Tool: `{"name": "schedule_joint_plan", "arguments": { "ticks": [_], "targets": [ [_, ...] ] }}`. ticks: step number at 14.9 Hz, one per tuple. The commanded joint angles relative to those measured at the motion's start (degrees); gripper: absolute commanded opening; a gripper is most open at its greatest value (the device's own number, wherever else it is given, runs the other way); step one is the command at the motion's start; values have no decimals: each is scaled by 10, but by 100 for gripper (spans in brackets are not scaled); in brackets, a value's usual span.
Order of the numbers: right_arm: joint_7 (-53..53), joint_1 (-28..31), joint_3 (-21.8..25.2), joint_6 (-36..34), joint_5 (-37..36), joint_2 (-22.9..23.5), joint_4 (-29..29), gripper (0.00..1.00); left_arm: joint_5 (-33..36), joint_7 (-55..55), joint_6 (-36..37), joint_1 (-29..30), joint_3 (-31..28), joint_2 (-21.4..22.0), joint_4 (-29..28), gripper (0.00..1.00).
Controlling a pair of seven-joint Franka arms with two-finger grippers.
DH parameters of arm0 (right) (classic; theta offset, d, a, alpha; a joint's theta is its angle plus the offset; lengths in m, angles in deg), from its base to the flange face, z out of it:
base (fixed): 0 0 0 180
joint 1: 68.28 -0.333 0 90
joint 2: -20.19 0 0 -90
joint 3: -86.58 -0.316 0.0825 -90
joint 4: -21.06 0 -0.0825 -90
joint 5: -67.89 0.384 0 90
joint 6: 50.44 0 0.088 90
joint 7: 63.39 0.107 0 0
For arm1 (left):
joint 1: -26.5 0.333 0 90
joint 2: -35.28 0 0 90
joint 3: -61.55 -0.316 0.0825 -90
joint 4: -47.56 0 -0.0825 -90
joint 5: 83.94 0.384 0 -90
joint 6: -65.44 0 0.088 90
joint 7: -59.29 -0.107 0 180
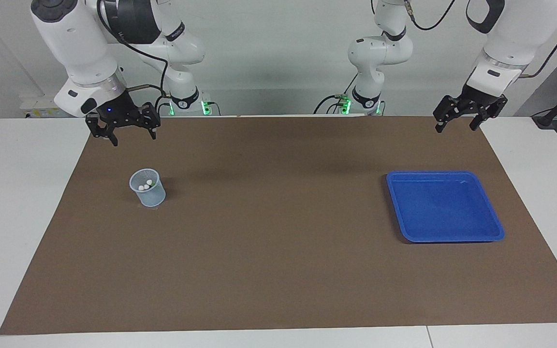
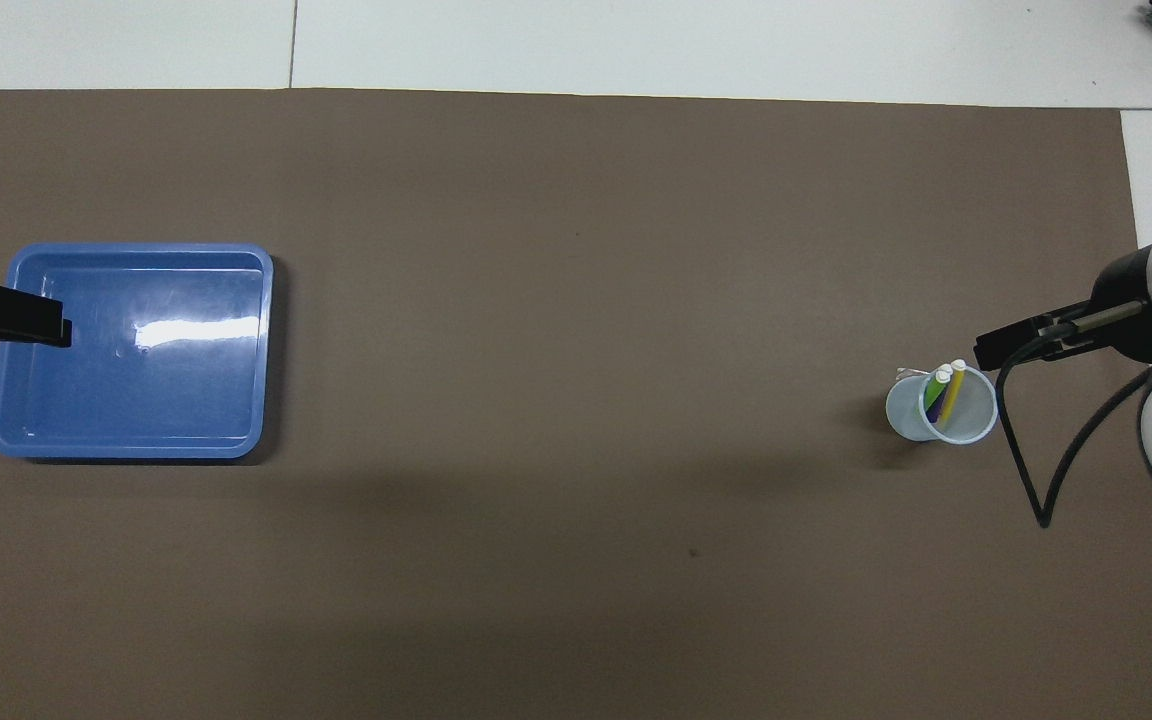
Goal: Right arm passes pens to left for tray arrangement
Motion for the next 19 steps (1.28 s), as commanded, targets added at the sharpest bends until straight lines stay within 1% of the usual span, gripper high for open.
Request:
{"name": "schedule_joint_plan", "arguments": {
  "ticks": [1, 8, 14, 18, 19],
  "targets": [
    [12, 3, 0, -13, 3, 3, 10, 100, 6, 5, 0, 2, 3, 2, 6, 100],
    [11, -1, -3, 2, 2, 3, 8, 100, 6, 6, -11, 3, 2, 6, 0, 100],
    [-1, 0, -1, -4, -2, -1, -1, 100, 6, 7, -11, -5, 4, 13, -5, 100],
    [-10, 1, -1, 58, -2, -11, -48, 100, 6, 9, -11, -14, 7, 13, -8, 100],
    [-10, 1, -1, 85, -2, -8, -61, 100, 6, 6, -11, -10, 7, 13, -9, 100]
  ]
}}
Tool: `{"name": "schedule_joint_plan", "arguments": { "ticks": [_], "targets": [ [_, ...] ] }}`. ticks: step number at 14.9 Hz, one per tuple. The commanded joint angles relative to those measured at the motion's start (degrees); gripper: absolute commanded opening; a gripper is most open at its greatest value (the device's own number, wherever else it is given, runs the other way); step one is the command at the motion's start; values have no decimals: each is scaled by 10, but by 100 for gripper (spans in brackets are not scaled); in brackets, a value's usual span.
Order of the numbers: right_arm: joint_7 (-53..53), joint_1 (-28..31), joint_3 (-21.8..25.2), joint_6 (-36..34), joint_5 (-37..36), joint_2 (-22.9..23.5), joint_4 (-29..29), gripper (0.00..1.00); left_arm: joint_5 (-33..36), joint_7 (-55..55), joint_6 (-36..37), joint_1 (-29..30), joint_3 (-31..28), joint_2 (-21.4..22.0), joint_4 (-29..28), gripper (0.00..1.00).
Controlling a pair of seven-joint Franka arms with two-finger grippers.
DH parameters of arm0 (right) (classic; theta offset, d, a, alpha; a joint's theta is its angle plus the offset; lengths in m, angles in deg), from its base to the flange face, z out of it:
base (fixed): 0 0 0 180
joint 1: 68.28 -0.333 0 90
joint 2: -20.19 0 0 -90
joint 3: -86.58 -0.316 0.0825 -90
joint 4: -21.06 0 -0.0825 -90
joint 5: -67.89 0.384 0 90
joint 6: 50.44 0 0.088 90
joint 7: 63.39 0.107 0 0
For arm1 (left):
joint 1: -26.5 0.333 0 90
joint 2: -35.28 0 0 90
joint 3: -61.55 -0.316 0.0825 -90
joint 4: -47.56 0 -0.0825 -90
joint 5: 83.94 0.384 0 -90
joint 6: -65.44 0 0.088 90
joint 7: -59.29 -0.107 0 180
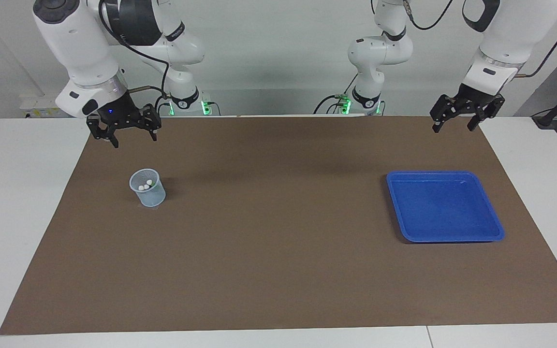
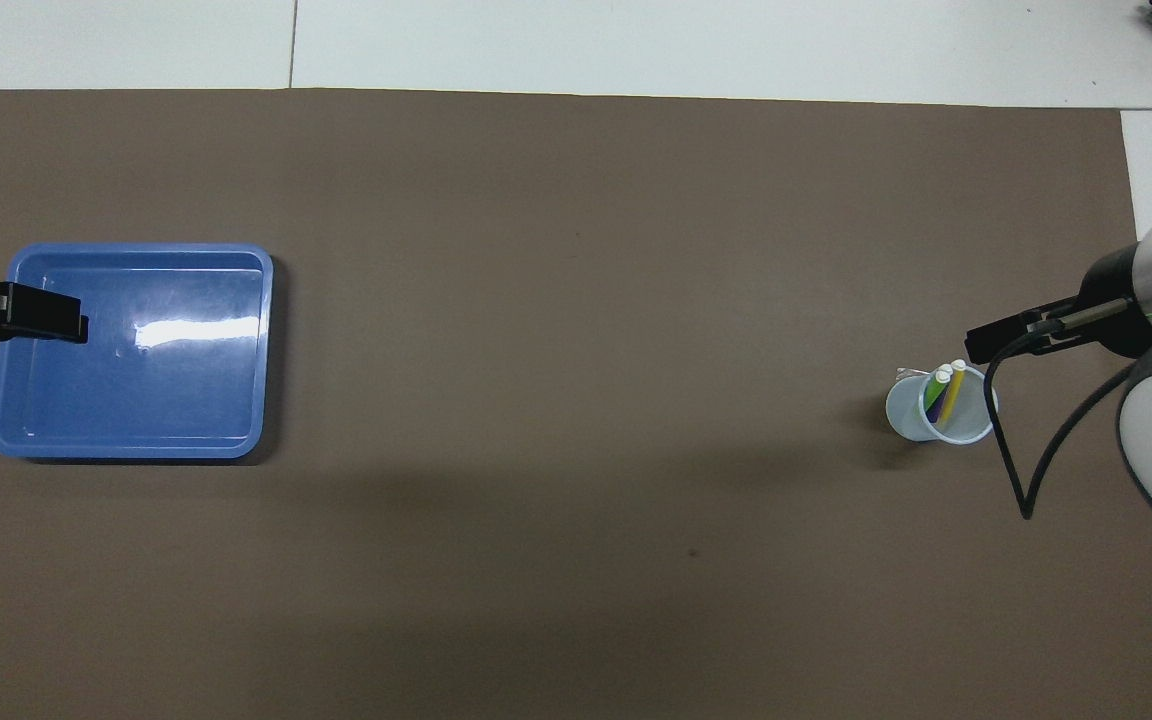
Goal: Right arm passes pens to left for tray arrangement
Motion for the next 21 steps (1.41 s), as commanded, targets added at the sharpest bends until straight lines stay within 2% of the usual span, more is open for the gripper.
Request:
{"name": "schedule_joint_plan", "arguments": {
  "ticks": [1, 4, 6, 7, 9, 11, 14, 19, 21],
  "targets": [
    [-10, 2, 0, 70, -2, -7, -59, 100, 6, 6, -5, -1, -3, 14, -16, 100],
    [-11, -3, -1, 102, -2, 0, -98, 100, -6, 14, -5, -6, -3, 28, -43, 100],
    [-14, 0, 0, 145, -2, 8, -125, 100, -73, 55, -9, -3, -4, 45, -76, 100],
    [-14, 0, 0, 158, -2, 14, -138, 92, -92, 78, -19, -4, -4, 54, -95, 100],
    [-14, 4, 0, 159, -2, 19, -149, 87, -103, 123, -30, -20, -2, 75, -131, 100],
    [-4, 15, 0, 164, -2, 23, -162, 78, -123, 165, -33, -46, -2, 92, -163, 100],
    [61, 16, 0, 174, -2, 37, -164, 74, -139, 227, -50, -74, -2, 105, -187, 100],
    [153, 34, 0, 179, 2, 64, -163, 72, -199, 303, -86, -94, -2, 120, -223, 100],
    [186, 35, 0, 185, 3, 75, -163, 69, -259, 323, -121, -90, -3, 143, -265, 100]
  ]
}}
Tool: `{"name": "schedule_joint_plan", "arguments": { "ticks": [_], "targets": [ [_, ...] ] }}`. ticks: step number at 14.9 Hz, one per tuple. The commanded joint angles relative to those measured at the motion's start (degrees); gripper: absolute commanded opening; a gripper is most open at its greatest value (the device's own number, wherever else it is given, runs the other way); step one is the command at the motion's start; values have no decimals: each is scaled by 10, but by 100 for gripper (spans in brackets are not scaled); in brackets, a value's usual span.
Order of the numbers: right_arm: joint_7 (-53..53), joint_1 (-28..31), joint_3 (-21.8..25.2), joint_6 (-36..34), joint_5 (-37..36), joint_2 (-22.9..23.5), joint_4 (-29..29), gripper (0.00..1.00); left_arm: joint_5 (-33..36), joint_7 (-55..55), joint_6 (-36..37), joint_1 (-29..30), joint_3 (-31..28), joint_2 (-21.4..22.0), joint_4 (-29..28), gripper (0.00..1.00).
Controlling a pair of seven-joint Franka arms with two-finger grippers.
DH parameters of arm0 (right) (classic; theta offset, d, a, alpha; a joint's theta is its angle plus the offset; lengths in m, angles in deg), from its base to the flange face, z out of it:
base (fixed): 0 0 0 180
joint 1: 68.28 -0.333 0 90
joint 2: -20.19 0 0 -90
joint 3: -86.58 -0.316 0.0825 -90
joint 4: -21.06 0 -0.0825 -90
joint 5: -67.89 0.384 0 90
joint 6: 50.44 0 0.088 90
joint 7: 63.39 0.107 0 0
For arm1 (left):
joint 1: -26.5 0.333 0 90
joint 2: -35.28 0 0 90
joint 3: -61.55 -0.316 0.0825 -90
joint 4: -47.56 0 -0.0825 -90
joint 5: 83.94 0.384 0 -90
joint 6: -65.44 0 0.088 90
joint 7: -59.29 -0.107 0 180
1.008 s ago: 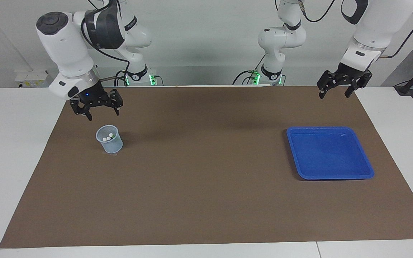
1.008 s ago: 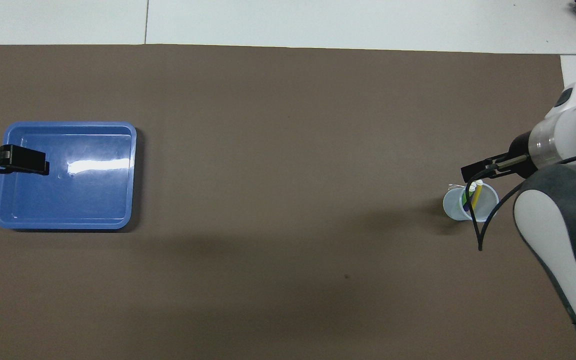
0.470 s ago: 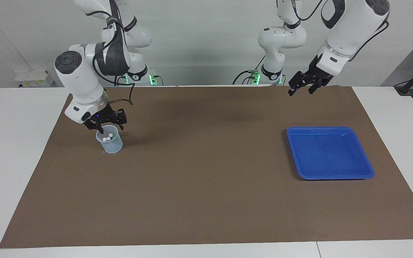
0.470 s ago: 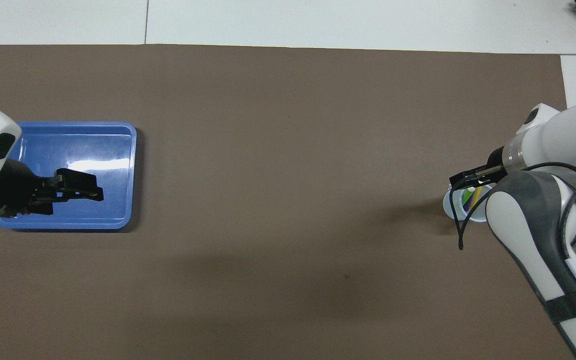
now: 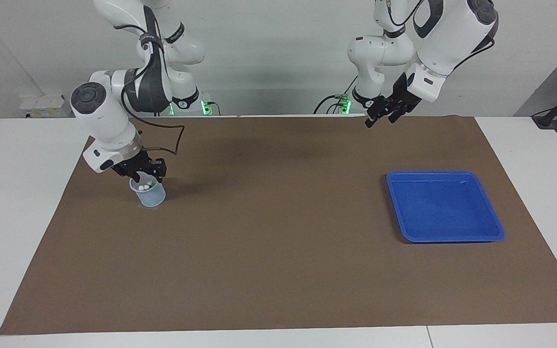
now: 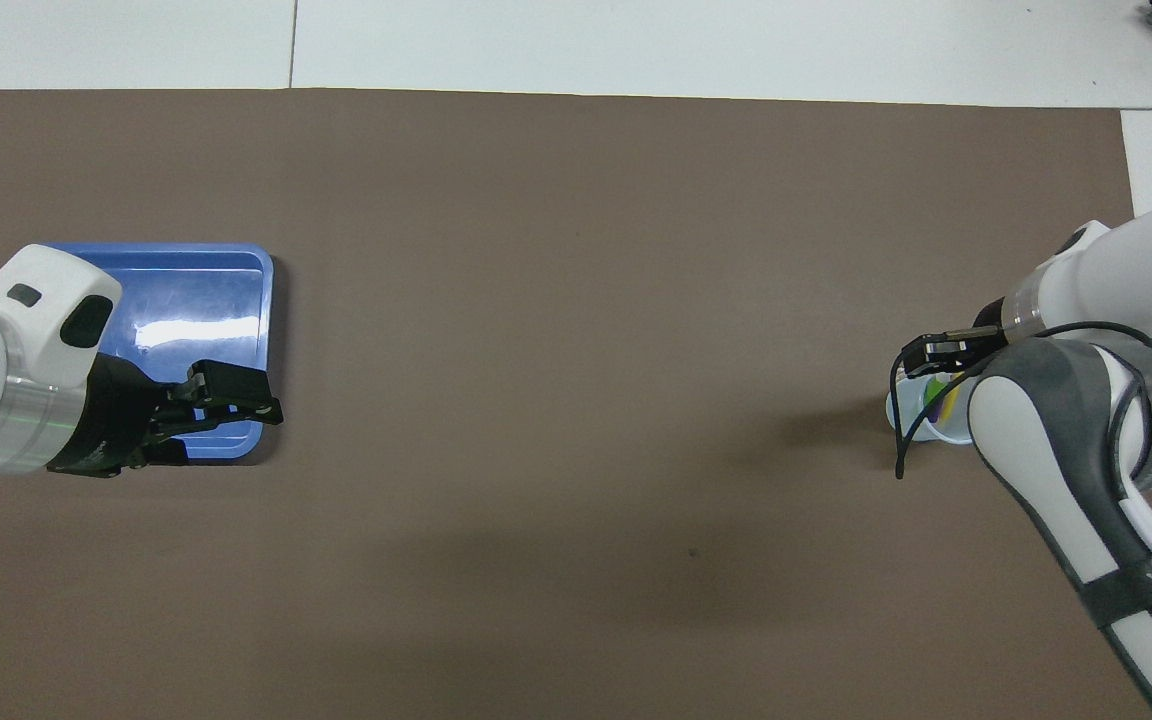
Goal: Right arm passes pens to left for tray arrangement
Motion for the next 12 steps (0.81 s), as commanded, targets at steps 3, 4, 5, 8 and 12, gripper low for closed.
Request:
{"name": "schedule_joint_plan", "arguments": {
  "ticks": [3, 4, 5, 8, 12],
  "targets": [
    [89, 5, -6, -2, 4, 12, -3, 65, -112, 49, -92, -4, -7, 75, -121, 100],
    [99, 5, -6, -2, 4, 12, -3, 63, -135, 60, -108, -4, -7, 84, -137, 100],
    [106, 4, -6, -3, 4, 12, -3, 60, -154, 76, -117, -3, -7, 91, -151, 100],
    [107, 7, -6, -16, 4, 11, -1, 53, -223, 126, -127, 0, -8, 102, -180, 100],
    [106, 8, -6, -36, 4, 7, -2, 53, -291, 157, -219, -22, -7, 105, -229, 100]
  ]
}}
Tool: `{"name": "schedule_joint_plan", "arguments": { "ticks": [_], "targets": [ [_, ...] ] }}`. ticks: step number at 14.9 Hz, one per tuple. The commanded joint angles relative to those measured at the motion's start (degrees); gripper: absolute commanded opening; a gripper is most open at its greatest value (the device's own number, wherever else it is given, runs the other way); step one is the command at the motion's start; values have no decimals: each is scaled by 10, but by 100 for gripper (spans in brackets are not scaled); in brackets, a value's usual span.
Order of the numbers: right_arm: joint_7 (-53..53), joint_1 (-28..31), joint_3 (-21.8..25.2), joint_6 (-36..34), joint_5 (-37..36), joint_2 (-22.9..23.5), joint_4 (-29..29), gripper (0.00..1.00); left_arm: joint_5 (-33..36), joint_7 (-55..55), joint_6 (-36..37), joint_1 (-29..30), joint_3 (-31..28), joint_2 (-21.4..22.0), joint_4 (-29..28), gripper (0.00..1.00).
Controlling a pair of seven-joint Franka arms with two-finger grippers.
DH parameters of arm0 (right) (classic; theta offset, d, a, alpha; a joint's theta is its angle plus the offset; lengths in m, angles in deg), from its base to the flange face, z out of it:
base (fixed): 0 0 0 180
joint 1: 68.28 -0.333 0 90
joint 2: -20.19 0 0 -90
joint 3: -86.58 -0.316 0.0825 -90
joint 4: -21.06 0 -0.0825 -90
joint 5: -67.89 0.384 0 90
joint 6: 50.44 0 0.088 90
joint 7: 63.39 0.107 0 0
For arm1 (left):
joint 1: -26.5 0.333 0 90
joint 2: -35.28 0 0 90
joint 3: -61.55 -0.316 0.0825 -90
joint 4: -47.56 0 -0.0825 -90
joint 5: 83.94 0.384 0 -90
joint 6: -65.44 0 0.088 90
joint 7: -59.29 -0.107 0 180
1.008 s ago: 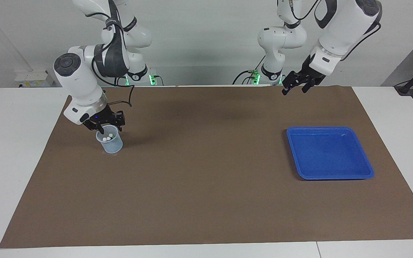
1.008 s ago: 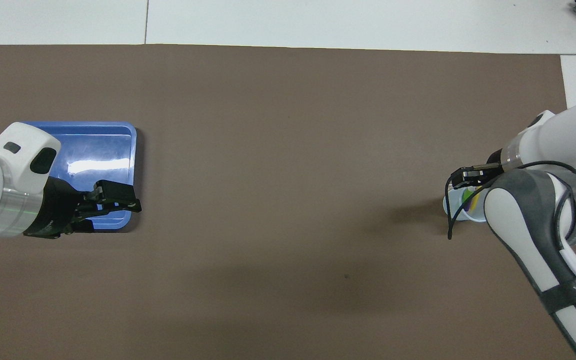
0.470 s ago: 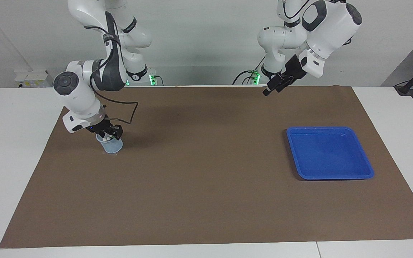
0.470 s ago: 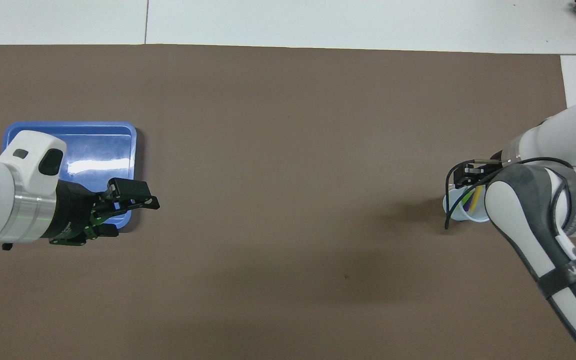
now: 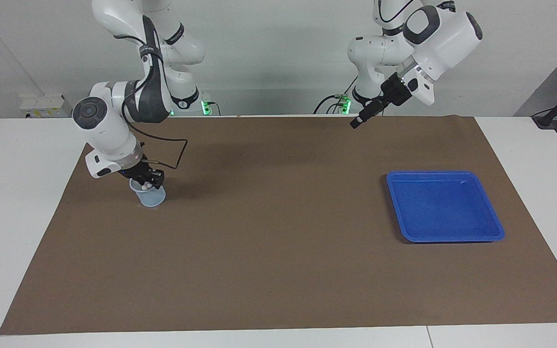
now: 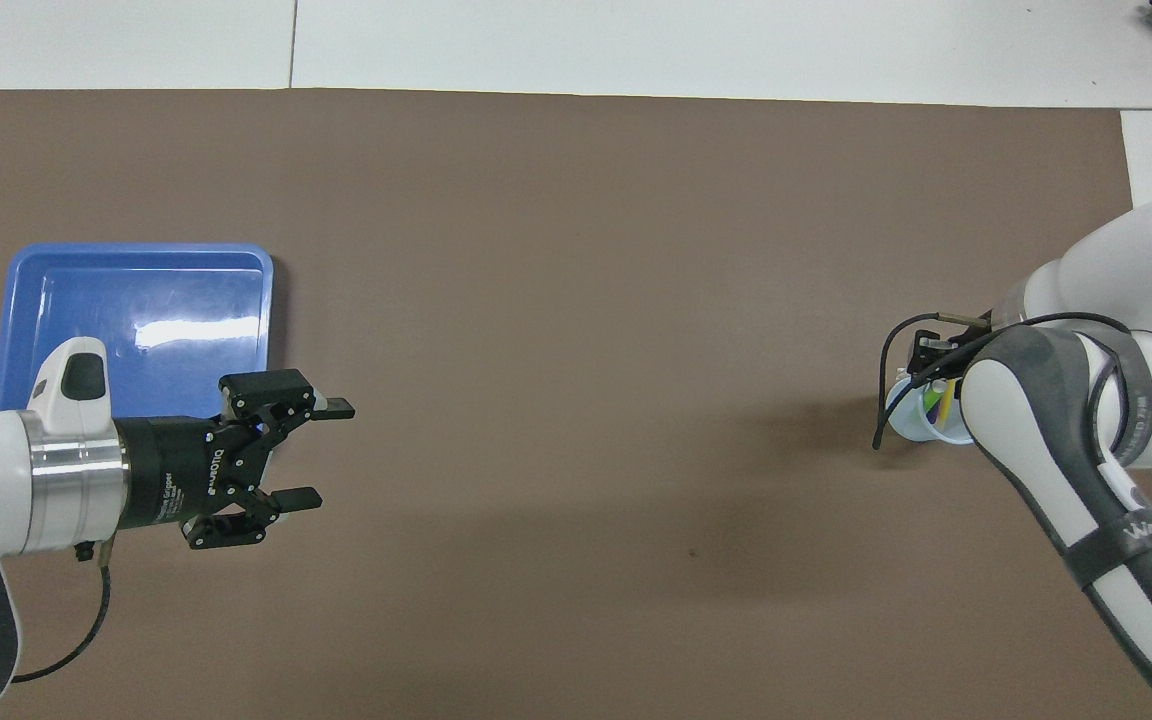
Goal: Right arm passes pens to left for tray arrangement
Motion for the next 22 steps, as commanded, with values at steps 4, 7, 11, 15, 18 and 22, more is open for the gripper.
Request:
{"name": "schedule_joint_plan", "arguments": {
  "ticks": [4, 7, 11, 15, 18, 22],
  "targets": [
    [4, 9, -3, -21, 3, -9, -2, 53, -69, 19, -119, -66, -1, 18, -63, 100],
    [-2, 11, -3, -9, 2, -6, 0, 53, -93, 33, -152, -88, -1, 18, -73, 100],
    [1, 5, -3, 9, 2, -6, -2, 54, -117, 84, -149, -88, -1, 18, -73, 100],
    [1, 8, -3, 13, 2, -6, -5, 41, -128, 91, -139, -89, -1, 17, -69, 100],
    [1, 9, -3, 11, 2, -7, -7, 38, -133, 90, -132, -89, -1, 16, -66, 100],
    [-2, 15, -3, 3, 2, -7, -7, 17, -133, 83, -101, -87, -2, 13, -54, 98]
  ]
}}
